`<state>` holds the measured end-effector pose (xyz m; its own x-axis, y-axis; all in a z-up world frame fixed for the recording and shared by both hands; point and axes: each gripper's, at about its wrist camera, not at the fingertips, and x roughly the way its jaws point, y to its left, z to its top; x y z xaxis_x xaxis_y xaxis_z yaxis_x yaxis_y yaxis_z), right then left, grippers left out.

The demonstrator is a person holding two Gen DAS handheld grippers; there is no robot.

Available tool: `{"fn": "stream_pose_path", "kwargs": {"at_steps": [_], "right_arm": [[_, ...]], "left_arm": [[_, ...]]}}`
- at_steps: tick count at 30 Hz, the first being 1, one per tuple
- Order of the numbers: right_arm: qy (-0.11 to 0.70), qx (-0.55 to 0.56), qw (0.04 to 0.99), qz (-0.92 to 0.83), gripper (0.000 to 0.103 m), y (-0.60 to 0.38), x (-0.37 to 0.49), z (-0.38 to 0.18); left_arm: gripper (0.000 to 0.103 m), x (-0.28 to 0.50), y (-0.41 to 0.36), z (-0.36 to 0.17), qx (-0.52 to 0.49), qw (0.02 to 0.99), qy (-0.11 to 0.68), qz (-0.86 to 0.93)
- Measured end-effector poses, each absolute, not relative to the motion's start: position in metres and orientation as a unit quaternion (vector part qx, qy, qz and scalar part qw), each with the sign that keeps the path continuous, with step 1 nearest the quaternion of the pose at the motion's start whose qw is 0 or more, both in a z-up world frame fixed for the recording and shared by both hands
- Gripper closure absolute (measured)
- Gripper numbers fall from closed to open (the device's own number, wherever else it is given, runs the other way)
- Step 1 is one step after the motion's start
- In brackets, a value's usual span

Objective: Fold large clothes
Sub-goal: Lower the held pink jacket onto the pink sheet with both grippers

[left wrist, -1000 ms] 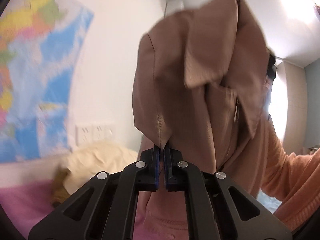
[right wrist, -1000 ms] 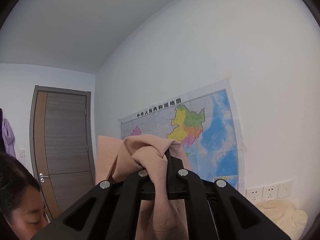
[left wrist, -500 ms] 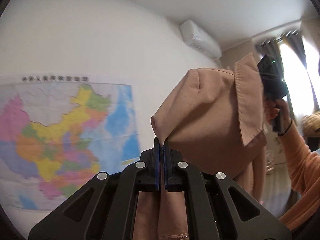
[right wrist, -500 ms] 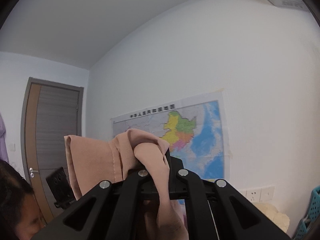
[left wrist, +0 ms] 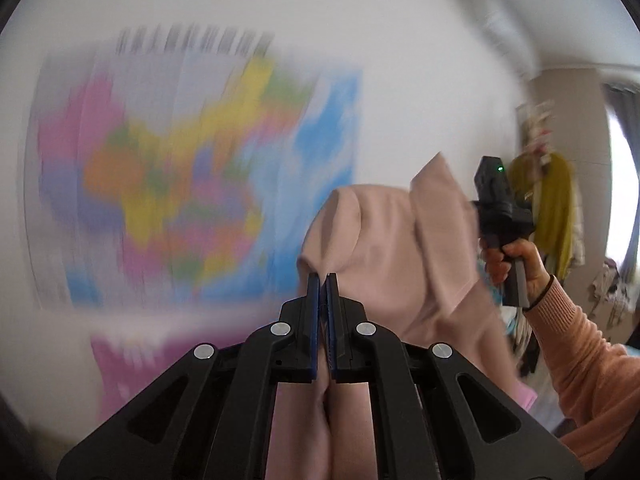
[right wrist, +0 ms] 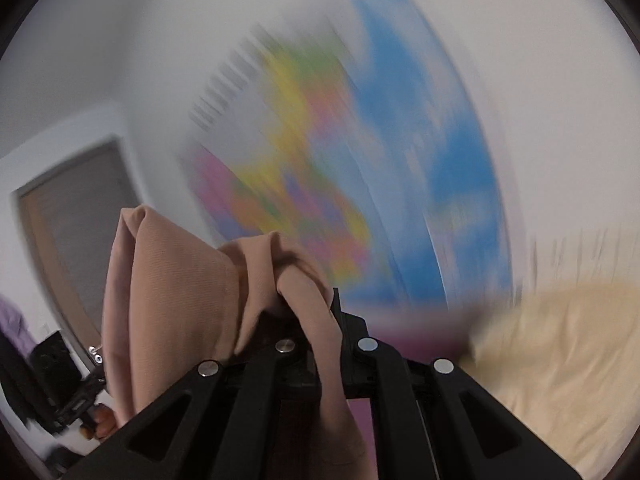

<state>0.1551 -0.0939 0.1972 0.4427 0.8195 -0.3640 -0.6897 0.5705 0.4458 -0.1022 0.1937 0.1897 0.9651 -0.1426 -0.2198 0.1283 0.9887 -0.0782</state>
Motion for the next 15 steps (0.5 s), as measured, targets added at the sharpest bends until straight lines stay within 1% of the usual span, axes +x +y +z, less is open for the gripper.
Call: {"fn": "stream_pose_path", "kwargs": {"at_steps": [1, 2, 3, 4, 5, 6, 7, 8, 9, 10, 11, 12, 13, 14, 15], "right_arm": [[0.309, 0.11, 0.839, 0.434, 0.1, -0.082, 0.173, 0.169], [0.351, 0.096, 0.838, 0.407, 0.1, -0.066, 0.194, 0.128], [0.388, 0.078, 0.834, 0.384, 0.099, -0.052, 0.213, 0.088], [0.42, 0.07, 0.833, 0.352, 0.098, -0.043, 0.23, 0.054], [0.446, 0.051, 0.835, 0.319, 0.095, -0.037, 0.242, 0.025], [0.459, 0.044, 0.834, 0.302, 0.093, -0.035, 0.248, 0.009], [0.483, 0.058, 0.83, 0.272, 0.089, -0.039, 0.26, -0.017], [0.488, 0.071, 0.828, 0.266, 0.09, -0.044, 0.263, -0.026], [0.482, 0.086, 0.826, 0.279, 0.087, -0.051, 0.262, -0.028], [0.475, 0.086, 0.827, 0.289, 0.076, -0.054, 0.258, -0.025], [0.463, 0.076, 0.831, 0.299, 0.067, -0.059, 0.249, -0.02], [0.442, 0.055, 0.844, 0.3, 0.044, -0.064, 0.234, -0.01], [0.429, 0.038, 0.851, 0.302, 0.03, -0.065, 0.224, -0.003], [0.414, 0.005, 0.858, 0.304, 0.025, -0.065, 0.209, 0.003], [0.407, -0.021, 0.86, 0.307, 0.022, -0.063, 0.205, 0.007]], "left_arm": [[0.099, -0.075, 0.203, 0.164, -0.045, 0.986, 0.151, -0.053], [0.1, -0.062, 0.208, 0.145, -0.044, 0.983, 0.172, -0.046], [0.101, -0.036, 0.216, 0.114, -0.052, 0.976, 0.207, -0.032], [0.101, -0.011, 0.224, 0.082, -0.061, 0.966, 0.252, -0.022], [0.102, 0.004, 0.229, 0.062, -0.065, 0.959, 0.276, -0.018], [0.102, 0.027, 0.24, 0.029, -0.077, 0.946, 0.314, -0.001], [0.102, 0.036, 0.245, 0.015, -0.08, 0.94, 0.332, 0.01], [0.102, 0.045, 0.249, 0.0, -0.078, 0.933, 0.351, 0.017], [0.102, 0.054, 0.253, -0.012, -0.076, 0.929, 0.363, 0.019], [0.102, 0.06, 0.257, -0.016, -0.075, 0.927, 0.367, 0.02], [0.098, 0.066, 0.261, -0.02, -0.075, 0.926, 0.371, 0.006], [0.095, 0.068, 0.264, -0.019, -0.078, 0.926, 0.371, 0.002], [0.094, 0.072, 0.266, -0.016, -0.082, 0.926, 0.368, -0.004], [0.085, 0.077, 0.267, -0.014, -0.08, 0.928, 0.364, -0.016], [0.069, 0.078, 0.259, -0.011, -0.075, 0.929, 0.362, -0.024]]}}
